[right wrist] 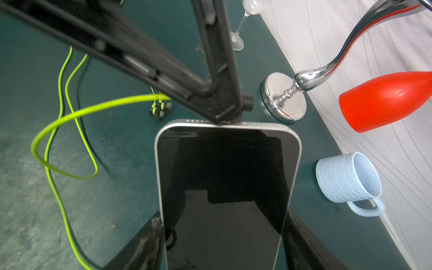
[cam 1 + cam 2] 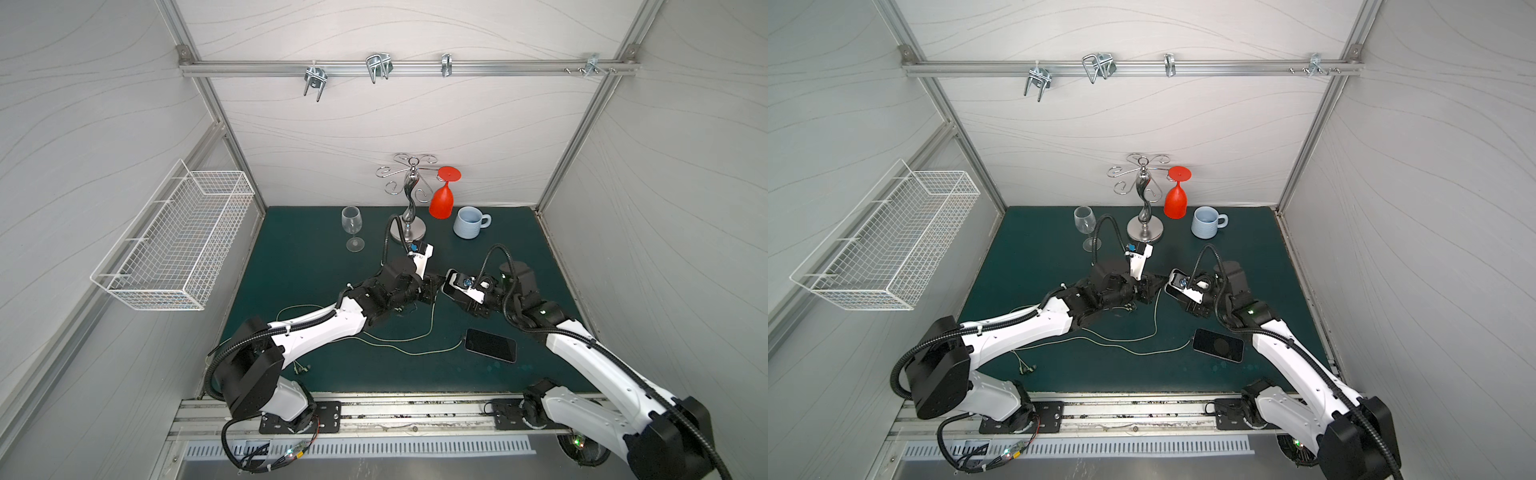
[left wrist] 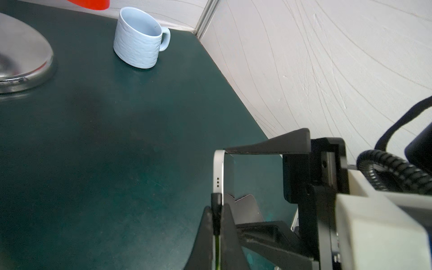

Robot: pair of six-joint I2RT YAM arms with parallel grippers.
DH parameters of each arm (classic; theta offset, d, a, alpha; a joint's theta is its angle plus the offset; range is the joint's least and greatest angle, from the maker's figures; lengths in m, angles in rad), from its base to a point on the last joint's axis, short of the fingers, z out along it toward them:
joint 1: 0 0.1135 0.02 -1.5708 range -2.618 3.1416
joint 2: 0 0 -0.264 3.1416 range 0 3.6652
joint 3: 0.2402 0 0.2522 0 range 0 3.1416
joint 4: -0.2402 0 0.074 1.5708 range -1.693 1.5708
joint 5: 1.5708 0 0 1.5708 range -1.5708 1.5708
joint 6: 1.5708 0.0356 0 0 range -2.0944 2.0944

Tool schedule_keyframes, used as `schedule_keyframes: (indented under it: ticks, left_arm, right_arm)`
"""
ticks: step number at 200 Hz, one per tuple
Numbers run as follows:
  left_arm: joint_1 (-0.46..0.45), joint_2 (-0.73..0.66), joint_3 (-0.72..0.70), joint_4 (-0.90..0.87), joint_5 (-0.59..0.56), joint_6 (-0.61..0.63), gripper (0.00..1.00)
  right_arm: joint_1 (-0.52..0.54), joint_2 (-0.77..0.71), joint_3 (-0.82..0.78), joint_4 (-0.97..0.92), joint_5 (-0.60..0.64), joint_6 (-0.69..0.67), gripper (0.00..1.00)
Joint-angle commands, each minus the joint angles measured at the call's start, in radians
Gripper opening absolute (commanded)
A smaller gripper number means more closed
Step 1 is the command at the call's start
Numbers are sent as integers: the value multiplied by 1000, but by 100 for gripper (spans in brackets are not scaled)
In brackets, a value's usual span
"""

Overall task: Plug wired earphones into phones
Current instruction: Insert the wired earphone into the phone, then place the phone at the center of the board.

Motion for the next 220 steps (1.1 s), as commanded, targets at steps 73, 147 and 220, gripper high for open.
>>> schedule_keyframes:
  ticks: [73, 147, 220]
  left_arm:
    - [36, 55, 154, -157, 31, 83, 22]
    - [119, -119, 87, -167, 32, 86, 89]
    - [172, -336, -76, -262, -131, 190, 88]
  right_arm:
    - [-7, -32, 19, -55, -54, -103, 64]
    - [-224, 85, 59, -101, -76, -146, 63]
    - [-384, 504, 239, -217, 1, -291, 65]
